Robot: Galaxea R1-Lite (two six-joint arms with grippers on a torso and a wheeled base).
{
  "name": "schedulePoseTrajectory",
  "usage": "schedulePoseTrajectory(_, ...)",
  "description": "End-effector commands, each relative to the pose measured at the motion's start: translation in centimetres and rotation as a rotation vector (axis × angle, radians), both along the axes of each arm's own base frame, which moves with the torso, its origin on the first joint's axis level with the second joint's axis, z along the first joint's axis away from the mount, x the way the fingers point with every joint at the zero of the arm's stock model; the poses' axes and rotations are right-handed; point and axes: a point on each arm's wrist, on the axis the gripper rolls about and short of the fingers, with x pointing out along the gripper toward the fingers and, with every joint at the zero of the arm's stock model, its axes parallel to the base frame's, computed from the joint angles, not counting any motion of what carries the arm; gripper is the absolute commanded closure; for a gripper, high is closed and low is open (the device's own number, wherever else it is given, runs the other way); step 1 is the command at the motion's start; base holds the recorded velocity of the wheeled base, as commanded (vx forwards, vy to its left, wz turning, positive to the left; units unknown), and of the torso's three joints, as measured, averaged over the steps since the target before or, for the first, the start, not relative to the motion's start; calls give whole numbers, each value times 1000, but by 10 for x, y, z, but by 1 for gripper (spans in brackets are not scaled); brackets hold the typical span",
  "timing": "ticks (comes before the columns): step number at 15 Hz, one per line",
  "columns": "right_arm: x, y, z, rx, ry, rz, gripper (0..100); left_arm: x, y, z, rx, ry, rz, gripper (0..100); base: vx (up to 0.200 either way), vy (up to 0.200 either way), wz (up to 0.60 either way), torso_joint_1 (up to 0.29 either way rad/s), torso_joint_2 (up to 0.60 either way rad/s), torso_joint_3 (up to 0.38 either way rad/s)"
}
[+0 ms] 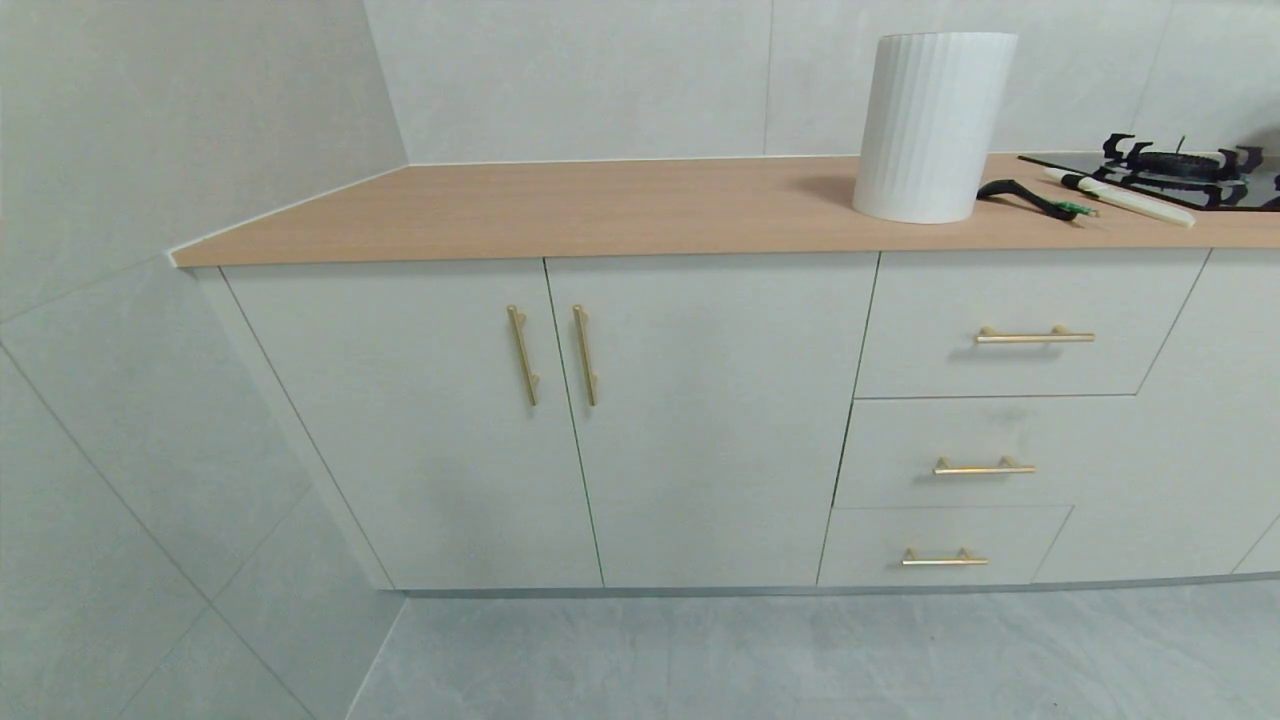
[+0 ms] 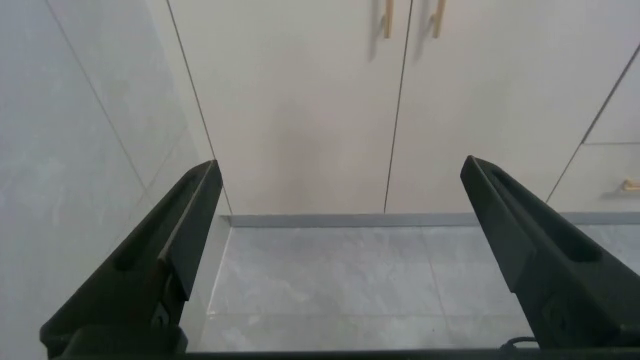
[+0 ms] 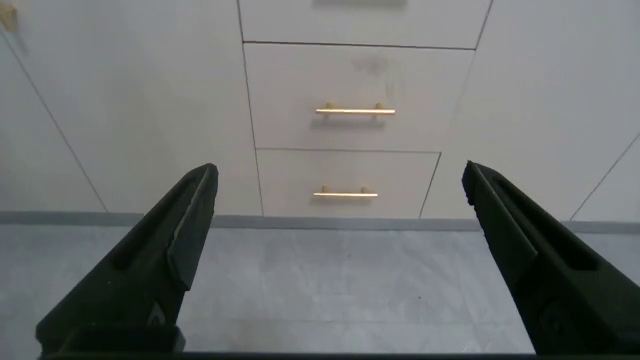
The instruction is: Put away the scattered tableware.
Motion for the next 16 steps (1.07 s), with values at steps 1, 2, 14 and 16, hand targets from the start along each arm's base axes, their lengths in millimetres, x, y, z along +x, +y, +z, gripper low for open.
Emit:
schedulePoseTrajectory(1, 0, 0, 0, 9, 8, -1, 0, 0, 0, 0, -2, 1, 0, 0, 0, 0, 0, 0, 0, 0)
schedulePoseTrajectory(2, 0, 0, 0, 10, 7, 2, 0, 0, 0, 0, -3, 1, 0, 0, 0, 0, 0, 0, 0, 0)
schedulePoseTrajectory(14, 0, 0, 0, 42, 6, 2, 0, 0, 0, 0, -5, 1, -6, 0, 0, -150, 0, 3, 2, 1)
schedulePoseTrajectory(16, 0, 0, 0, 41, 8, 2, 0, 0, 0, 0, -6, 1, -6, 0, 0, -100, 0, 1, -1, 1)
